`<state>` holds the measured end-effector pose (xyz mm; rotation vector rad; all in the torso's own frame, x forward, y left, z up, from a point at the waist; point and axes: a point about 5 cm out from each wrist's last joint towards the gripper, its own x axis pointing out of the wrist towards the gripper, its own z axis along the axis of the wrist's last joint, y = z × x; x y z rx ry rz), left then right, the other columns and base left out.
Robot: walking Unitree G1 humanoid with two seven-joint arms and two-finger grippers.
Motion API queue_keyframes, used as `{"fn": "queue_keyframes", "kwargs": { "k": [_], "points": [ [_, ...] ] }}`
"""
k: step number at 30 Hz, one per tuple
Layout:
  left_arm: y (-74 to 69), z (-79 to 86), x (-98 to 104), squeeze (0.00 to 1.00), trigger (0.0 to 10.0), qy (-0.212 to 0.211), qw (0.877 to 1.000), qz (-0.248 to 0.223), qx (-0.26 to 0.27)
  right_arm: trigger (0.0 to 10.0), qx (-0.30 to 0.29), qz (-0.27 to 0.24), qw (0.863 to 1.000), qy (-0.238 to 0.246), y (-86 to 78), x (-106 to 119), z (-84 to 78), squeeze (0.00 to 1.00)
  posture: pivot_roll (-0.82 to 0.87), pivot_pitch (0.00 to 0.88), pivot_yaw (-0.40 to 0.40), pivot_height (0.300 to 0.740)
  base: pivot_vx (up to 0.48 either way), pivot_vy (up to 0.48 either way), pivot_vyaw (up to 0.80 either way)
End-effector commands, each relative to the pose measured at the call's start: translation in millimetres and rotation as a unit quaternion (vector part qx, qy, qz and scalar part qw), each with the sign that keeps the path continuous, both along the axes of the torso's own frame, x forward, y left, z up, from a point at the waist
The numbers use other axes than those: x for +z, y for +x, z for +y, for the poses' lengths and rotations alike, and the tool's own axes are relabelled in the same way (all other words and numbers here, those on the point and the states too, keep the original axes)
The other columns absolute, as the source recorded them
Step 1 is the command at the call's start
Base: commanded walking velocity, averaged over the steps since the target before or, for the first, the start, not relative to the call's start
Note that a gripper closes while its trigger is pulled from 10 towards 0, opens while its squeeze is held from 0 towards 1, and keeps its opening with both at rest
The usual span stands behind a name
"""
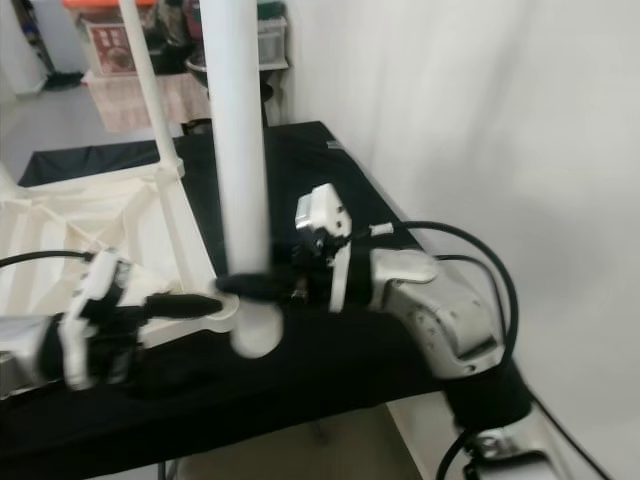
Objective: Building children table
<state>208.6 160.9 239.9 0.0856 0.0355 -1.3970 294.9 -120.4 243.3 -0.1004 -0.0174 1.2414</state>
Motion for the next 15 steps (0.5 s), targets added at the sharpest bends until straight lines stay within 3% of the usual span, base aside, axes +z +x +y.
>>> {"fn": "queue_keyframes", "kwargs": {
  "k": [1, 7, 9, 10, 11, 12, 14, 15],
  "points": [
    [-8.3, -1.9, 8, 1.0, 10.0, 0.007, 1.0, -0.004, -0.026, 0.0, 0.002, -0.019, 1.0, -0.006, 0.3, 5, 1.7, 0.0, 0.0, 0.0, -0.017, 0.74, 0.0, 0.0, 0.0],
    [-11.8, -1.9, 26, 1.0, 10.0, 0.003, 0.999, -0.045, -0.028, 0.0, 0.0, -0.025, 0.998, -0.049, -1.0, -1, -5.9, 0.0, 0.0, 0.0, -0.015, 0.74, 0.0, 0.0, 0.0],
    [5.7, -1.0, 40, 1.0, 10.0, -0.018, 0.995, -0.094, 0.036, 0.0, 0.035, -0.034, 0.996, -0.075, -11.4, -9, -1.5, 0.0, -0.01, 0.0, -0.012, 0.74, 0.0, 0.0, 0.0],
    [5.7, -1.0, 40, 1.0, 10.0, -0.018, 0.995, -0.094, 0.036, 0.0, 0.035, -0.034, 0.996, -0.075, -11.4, -9, -1.5, 0.0, -0.01, 0.0, -0.012, 0.74, 0.0, 0.0, 0.0],
    [20.3, -0.3, 48, 1.0, 10.0, -0.037, 0.988, -0.122, 0.087, 0.0, 0.058, -0.037, 0.994, -0.084, -18.3, -12, 3.4, 0.0, -0.01, 0.0, -0.009, 0.74, 0.0, 0.0, 0.0],
    [20.3, -0.3, 48, 1.0, 10.0, -0.037, 0.988, -0.122, 0.087, 0.0, 0.058, -0.037, 0.994, -0.084, -18.3, -12, 3.4, 0.0, -0.01, 0.0, -0.009, 0.74, 0.0, 0.0, 0.0],
    [38.1, -0.8, 56, 1.0, 10.0, -0.065, 0.975, -0.148, 0.15, 0.0, 0.083, -0.042, 0.991, -0.092, -25.2, -16, 11.1, 0.0, -0.01, 0.0, -0.009, 0.74, 0.0, 0.0, 0.0],
    [43.4, -4.7, 59, 0.74, 10.0, -0.081, 0.971, -0.156, 0.16, 0.0, 0.091, -0.044, 0.99, -0.097, -27.2, -18, 15.4, 0.0, -0.01, 0.0, -0.007, 0.74, 0.0, 0.0, 0.0]
  ]
}}
